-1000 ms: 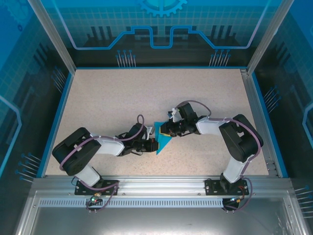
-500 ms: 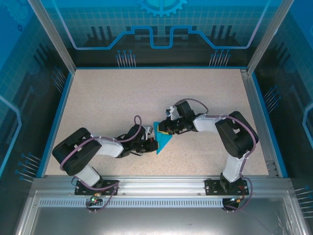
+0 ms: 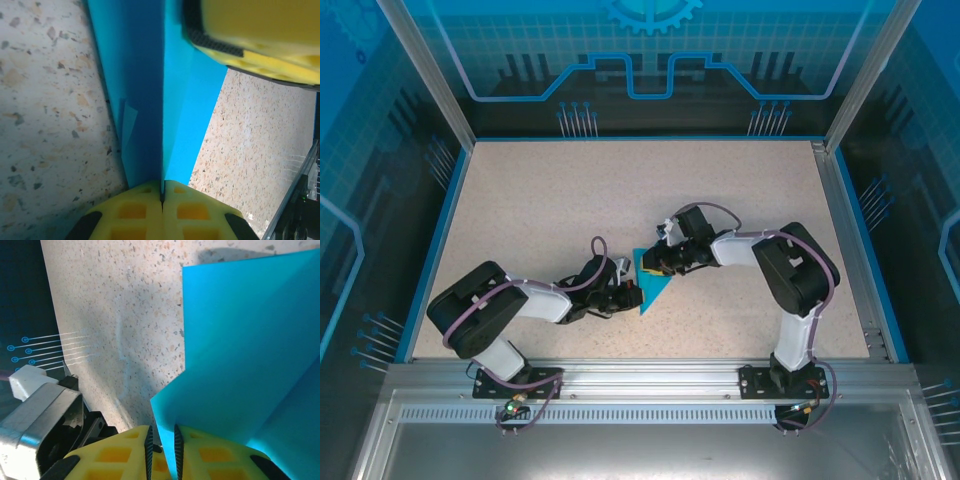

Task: Fold a paper plane with a square sheet of paper (pick it up from the middle)
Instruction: Fourth fold the wing at the center of the table.

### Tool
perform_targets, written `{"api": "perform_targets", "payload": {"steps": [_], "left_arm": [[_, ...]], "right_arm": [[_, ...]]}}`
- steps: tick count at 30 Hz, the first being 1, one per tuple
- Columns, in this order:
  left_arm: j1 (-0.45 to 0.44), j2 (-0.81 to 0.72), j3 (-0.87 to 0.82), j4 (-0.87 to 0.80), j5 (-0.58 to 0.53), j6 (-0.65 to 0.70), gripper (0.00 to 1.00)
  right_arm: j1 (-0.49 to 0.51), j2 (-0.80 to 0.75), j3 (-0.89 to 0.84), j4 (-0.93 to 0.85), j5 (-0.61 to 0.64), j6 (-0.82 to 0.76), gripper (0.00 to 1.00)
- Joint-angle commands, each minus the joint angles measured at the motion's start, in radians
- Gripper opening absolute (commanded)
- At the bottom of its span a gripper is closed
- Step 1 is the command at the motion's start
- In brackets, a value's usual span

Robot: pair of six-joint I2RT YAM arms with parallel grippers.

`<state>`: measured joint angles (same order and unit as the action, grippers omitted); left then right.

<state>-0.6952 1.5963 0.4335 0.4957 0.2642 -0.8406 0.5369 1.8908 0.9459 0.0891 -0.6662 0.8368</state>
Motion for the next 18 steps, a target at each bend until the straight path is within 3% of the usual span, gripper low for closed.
{"api": "perform_targets", "payload": {"steps": [1, 11, 15, 18], "left_arm": [[0.008, 0.024, -0.038, -0.094, -0.044, -0.016, 0.01], [0.007, 0.001, -0.008, -0.158, -0.043, 0.012, 0.11], [0.007, -0.007, 0.008, -0.166, -0.034, 0.021, 0.11], [0.008, -0.002, 0.017, -0.180, -0.036, 0.024, 0.05]], "right_arm": [[0.012, 0.028, 0.028, -0.022, -0.026, -0.019, 0.21], [0.012, 0.041, 0.029, -0.032, -0.016, -0.024, 0.21], [0.012, 0.045, 0.030, -0.038, -0.011, -0.026, 0.21], [0.012, 0.053, 0.037, -0.055, -0.001, -0.033, 0.21]]}}
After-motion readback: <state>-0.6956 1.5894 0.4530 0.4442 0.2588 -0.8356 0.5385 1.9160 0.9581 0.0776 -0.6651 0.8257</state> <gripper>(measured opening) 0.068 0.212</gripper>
